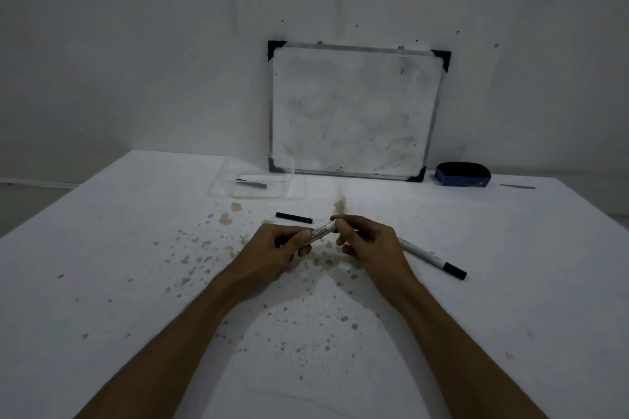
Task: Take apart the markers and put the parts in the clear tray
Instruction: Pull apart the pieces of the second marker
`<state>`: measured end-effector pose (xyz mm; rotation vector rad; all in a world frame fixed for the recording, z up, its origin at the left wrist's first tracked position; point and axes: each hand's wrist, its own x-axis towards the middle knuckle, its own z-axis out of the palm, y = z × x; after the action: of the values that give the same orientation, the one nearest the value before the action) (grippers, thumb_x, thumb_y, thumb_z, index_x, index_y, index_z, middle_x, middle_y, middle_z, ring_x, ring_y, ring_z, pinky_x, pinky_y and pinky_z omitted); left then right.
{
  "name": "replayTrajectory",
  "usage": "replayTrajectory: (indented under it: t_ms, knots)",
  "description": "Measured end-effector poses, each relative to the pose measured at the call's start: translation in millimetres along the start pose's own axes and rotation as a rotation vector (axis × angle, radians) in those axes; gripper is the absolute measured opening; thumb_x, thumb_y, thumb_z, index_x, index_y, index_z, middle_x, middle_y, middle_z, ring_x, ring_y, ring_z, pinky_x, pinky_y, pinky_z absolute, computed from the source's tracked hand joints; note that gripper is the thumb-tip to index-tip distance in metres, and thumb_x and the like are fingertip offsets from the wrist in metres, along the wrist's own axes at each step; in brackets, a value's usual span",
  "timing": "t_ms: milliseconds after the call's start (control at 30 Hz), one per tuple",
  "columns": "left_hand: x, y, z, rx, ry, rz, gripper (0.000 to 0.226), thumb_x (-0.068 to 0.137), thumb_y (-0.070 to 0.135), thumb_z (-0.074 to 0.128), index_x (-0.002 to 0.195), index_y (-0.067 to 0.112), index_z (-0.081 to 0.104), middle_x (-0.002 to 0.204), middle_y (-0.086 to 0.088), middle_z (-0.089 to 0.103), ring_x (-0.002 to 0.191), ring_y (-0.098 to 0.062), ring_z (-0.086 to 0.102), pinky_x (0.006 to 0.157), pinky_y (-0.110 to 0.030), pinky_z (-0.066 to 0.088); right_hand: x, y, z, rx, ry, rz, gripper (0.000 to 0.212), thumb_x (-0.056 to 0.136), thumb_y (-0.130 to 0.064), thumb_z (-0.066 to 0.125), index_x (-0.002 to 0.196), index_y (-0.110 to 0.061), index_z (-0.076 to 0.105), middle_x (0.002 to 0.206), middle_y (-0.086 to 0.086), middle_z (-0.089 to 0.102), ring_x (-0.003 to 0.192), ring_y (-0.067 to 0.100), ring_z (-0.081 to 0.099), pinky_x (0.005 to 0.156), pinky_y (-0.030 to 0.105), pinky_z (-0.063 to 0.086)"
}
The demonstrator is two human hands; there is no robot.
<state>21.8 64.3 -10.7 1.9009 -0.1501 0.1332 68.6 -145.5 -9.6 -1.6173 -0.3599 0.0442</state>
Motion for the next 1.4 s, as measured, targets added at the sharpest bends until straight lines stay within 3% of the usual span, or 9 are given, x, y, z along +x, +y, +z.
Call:
replayTrajectory:
  t_ms: [167,267,367,467,600,900,1100,1267,1400]
  knots:
    - [-1,5,10,0.062,0.043,0.002,0.037,0.106,0.036,0.054,0.08,0.019,0.074,0.054,0.006,0.055,0.048,-0.014,0.041,0.048,-0.029,0.034,-3,-5,3,0.035,0.033,0.044,0.023,0.097,-0.034,0.067,0.114,-0.023,0.078,0.084,-0.004,0.077,0.069,0.005,0.066,0.063,0.018,0.052]
    - [1,12,21,-0.125,0.082,-0.086,0.038,0.106,0.039,0.053,0.1,0.008,0.075,0.064,-0.001,0.055,0.048,-0.013,0.046,0.046,-0.027,0.037,-8,-12,13,0.089,0.123,0.02,0.027,0.1,-0.036,0.061,0.124,-0.028,0.07,0.099,-0.004,0.079,0.075,0.006,0.066,0.068,0.021,0.055]
    - [5,27,31,-0.245,0.118,-0.12,0.03,0.107,0.033,0.053,0.119,0.015,0.074,0.094,-0.002,0.078,0.084,-0.013,0.078,0.076,-0.026,0.059,-14,-21,13,0.06,0.178,0.021,0.031,0.099,-0.041,0.061,0.128,-0.03,0.062,0.103,-0.002,0.077,0.077,0.007,0.07,0.067,0.02,0.056]
    - [13,40,39,-0.342,0.146,-0.122,0.029,0.107,0.034,0.055,0.122,0.017,0.073,0.107,0.002,0.082,0.11,-0.011,0.075,0.099,-0.029,0.056,-16,-26,8,-0.075,0.176,0.034,0.034,0.096,-0.043,0.065,0.125,-0.027,0.059,0.108,0.001,0.073,0.085,0.015,0.073,0.063,0.019,0.056]
    - [30,45,50,-0.328,0.127,-0.13,0.031,0.107,0.036,0.053,0.121,0.016,0.071,0.112,0.003,0.081,0.118,-0.014,0.071,0.114,-0.04,0.047,-19,-32,9,-0.061,0.222,0.11,0.046,0.089,-0.053,0.07,0.123,-0.029,0.051,0.102,-0.004,0.071,0.088,0.014,0.073,0.062,0.02,0.051]
    - [73,51,87,-0.363,0.056,-0.184,0.031,0.108,0.033,0.052,0.122,0.011,0.067,0.115,0.003,0.081,0.117,-0.01,0.071,0.115,-0.037,0.046,-9,-24,-39,-0.335,0.266,0.132,0.032,0.089,-0.043,0.074,0.112,-0.02,0.077,0.101,-0.005,0.078,0.086,0.003,0.07,0.08,0.019,0.055]
    - [70,24,107,0.307,0.207,-0.004,0.041,0.101,0.048,0.058,0.13,0.02,0.063,0.118,0.008,0.071,0.106,-0.009,0.066,0.089,-0.024,0.051,33,-28,-86,-0.676,0.492,0.193,0.03,0.087,-0.042,0.073,0.107,-0.02,0.078,0.099,0.001,0.079,0.087,0.02,0.073,0.077,0.029,0.057]
    - [69,-3,108,0.661,0.041,0.127,0.056,0.098,0.049,0.058,0.141,0.014,0.059,0.152,-0.006,0.054,0.14,-0.025,0.048,0.119,-0.037,0.035,66,-6,-123,-0.859,0.549,0.32,0.026,0.088,-0.031,0.071,0.101,-0.009,0.076,0.098,0.011,0.077,0.089,0.031,0.072,0.066,0.028,0.047]
    - [69,-7,109,0.698,0.038,0.129,0.057,0.102,0.049,0.053,0.148,0.014,0.053,0.16,-0.005,0.046,0.149,-0.022,0.039,0.123,-0.034,0.026,77,14,-127,-0.879,0.556,0.334,0.026,0.089,-0.031,0.071,0.096,-0.006,0.074,0.094,0.011,0.075,0.086,0.031,0.072,0.065,0.028,0.045]
